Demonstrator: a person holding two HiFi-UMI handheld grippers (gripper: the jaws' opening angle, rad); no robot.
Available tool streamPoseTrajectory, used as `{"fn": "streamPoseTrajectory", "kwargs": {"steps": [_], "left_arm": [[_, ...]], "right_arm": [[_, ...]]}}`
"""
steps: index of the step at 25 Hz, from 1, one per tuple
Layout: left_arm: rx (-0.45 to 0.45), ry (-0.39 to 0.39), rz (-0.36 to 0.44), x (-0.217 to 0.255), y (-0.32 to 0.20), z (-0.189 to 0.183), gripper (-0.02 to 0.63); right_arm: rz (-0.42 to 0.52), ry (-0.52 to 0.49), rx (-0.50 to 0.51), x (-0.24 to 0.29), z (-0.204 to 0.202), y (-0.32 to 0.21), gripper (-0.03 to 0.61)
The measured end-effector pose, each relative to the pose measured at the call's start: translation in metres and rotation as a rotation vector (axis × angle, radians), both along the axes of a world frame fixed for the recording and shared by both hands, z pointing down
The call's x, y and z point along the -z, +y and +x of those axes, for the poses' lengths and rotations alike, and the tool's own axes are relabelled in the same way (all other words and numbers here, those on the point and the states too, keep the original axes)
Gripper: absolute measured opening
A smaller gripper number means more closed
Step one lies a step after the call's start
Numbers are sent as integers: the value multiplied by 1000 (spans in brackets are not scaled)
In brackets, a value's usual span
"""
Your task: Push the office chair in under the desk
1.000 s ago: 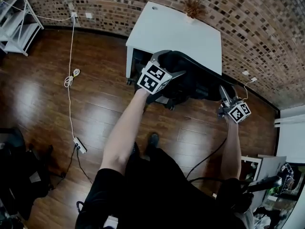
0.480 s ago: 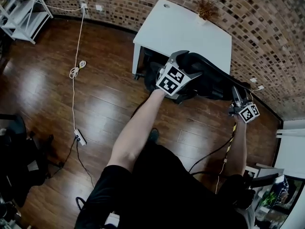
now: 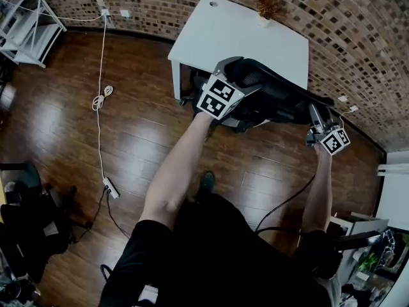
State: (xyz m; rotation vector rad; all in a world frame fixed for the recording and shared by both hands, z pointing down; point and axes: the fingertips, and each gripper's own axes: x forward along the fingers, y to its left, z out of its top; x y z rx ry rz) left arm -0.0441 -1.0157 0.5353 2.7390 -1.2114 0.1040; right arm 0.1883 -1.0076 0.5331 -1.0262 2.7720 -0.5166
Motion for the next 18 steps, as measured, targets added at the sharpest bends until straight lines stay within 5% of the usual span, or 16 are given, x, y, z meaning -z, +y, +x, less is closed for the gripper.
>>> {"fn": "streamPoseTrajectory", "kwargs": {"steps": [7,18], "left_arm": [[-87,63,8,3,-38,-31,489],[-83,78,33,13,-66,-6,486]], "right_arm": [[97,46,-99,-1,-28,-21,239],[132,44,-97,5,-3,-48,239]]}}
